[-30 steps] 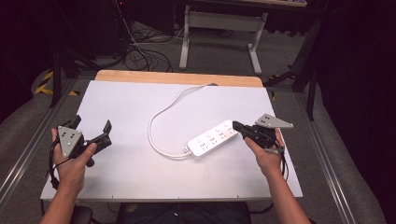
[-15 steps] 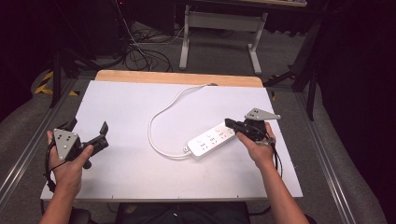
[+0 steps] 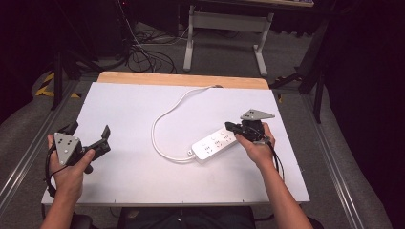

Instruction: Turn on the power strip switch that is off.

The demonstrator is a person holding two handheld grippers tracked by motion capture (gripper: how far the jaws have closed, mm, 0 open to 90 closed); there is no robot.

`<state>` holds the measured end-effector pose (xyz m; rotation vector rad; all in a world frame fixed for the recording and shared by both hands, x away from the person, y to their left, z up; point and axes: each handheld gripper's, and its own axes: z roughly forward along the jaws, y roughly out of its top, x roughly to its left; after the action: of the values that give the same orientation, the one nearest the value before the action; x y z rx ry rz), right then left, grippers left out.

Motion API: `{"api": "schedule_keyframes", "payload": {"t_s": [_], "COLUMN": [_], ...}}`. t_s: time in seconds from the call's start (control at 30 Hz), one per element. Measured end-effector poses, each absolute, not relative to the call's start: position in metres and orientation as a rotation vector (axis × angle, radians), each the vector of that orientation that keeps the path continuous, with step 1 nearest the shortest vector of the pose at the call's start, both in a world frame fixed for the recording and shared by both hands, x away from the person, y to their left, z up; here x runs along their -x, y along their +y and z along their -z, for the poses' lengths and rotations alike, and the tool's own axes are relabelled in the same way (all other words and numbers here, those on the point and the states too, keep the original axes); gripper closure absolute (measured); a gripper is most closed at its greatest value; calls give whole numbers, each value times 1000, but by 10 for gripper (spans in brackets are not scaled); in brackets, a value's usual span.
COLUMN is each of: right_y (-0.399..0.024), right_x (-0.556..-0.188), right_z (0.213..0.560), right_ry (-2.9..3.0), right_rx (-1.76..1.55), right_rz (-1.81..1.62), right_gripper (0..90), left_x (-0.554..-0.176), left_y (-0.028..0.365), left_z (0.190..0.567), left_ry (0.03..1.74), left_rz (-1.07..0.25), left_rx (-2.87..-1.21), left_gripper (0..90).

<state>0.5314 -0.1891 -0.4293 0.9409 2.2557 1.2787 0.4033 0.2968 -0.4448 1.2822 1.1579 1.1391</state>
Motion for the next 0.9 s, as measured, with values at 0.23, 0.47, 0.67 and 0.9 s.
{"api": "schedule_keyframes", "payload": {"t_s": [0.23,0.47,0.67,0.9], "right_y": [-184,-179,-177,-174], "right_x": [-540,-548,-552,-552], "right_z": [441,452,458,464], "right_ry": [2306,2346,2338,2315], "right_rx": [-940,-963,-981,-982], "right_rz": [-1198,-1127,-1128,-1121], "right_gripper": [900,900,897,900], "left_x": [-401,-401,-400,-400], "left_y": [298,298,298,298], "left_z": [445,446,445,445], "left_ry": [1157,1160,1152,1154], "left_rz": [-1140,-1141,-1148,-1143], "left_rx": [-1288,-1293,-1304,-1297], "left_gripper": [42,44,49,51]}}
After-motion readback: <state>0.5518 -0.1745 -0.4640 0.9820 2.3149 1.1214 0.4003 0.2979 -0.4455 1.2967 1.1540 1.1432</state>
